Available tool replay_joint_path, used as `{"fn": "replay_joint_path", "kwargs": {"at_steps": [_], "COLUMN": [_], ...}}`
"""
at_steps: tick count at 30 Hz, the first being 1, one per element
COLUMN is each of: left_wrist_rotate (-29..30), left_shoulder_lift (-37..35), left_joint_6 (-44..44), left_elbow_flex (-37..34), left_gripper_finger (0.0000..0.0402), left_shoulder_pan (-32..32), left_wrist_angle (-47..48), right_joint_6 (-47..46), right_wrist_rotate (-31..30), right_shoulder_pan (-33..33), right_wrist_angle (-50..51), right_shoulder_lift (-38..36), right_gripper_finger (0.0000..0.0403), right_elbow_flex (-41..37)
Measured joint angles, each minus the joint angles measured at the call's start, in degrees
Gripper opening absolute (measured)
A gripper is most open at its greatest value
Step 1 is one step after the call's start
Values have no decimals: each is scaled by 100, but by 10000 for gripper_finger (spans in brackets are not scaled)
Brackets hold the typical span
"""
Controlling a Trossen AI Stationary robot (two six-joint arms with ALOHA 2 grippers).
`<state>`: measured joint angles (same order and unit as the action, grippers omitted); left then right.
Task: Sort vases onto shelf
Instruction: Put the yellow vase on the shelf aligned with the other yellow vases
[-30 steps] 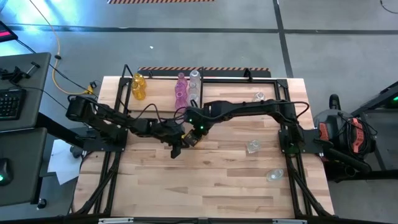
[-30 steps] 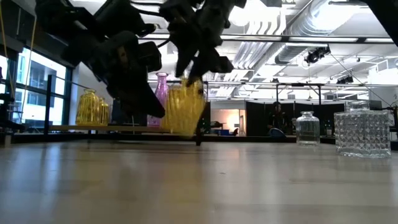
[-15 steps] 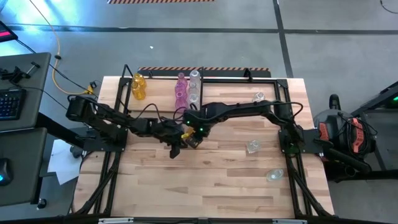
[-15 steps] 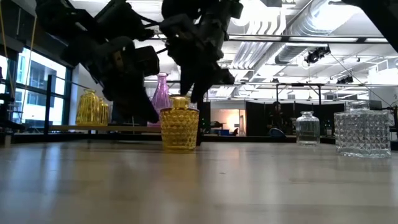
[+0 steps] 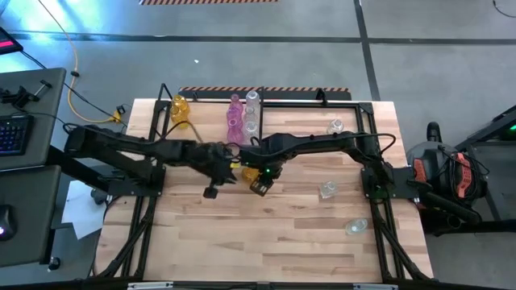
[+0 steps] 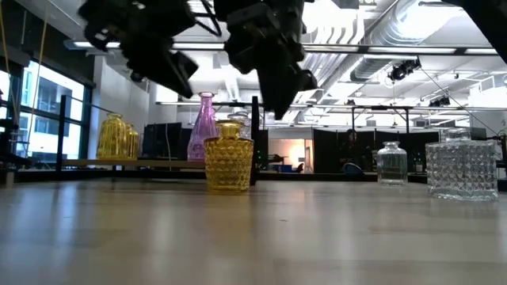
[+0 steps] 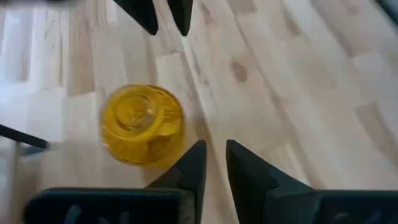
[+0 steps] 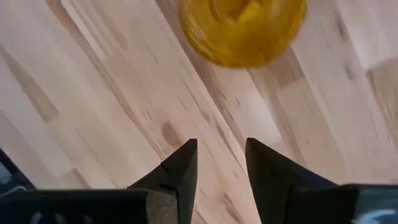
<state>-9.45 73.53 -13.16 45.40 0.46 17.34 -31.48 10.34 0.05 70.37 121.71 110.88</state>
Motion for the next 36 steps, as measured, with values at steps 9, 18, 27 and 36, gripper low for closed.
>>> {"fn": "replay_joint_path", "kwargs": {"at_steps": [9, 18, 27, 36], "left_wrist_rotate": [-495, -417, -529, -519], "left_shoulder_lift": [1163, 1501, 1507, 1590], "left_joint_6": [-1037, -1422, -1303, -1347], "left_elbow_flex": [1596, 1797, 1797, 1795], "left_gripper_finger": [156, 221, 219, 218], "left_shoulder_pan": [593, 639, 591, 432], "left_wrist_angle": [1427, 1701, 1414, 1213], "right_joint_6": [-538, -1404, -3531, -5958], "right_wrist_rotate": [-394, -947, -1626, -2191], "right_shoulder_pan": [263, 985, 2033, 3050], "right_wrist_angle": [1145, 1787, 1761, 1715], "right_shoulder_lift": [-16, 28, -63, -69], "right_gripper_finger": [117, 117, 117, 117], "right_elbow_flex": [-7, -25, -5, -5]}}
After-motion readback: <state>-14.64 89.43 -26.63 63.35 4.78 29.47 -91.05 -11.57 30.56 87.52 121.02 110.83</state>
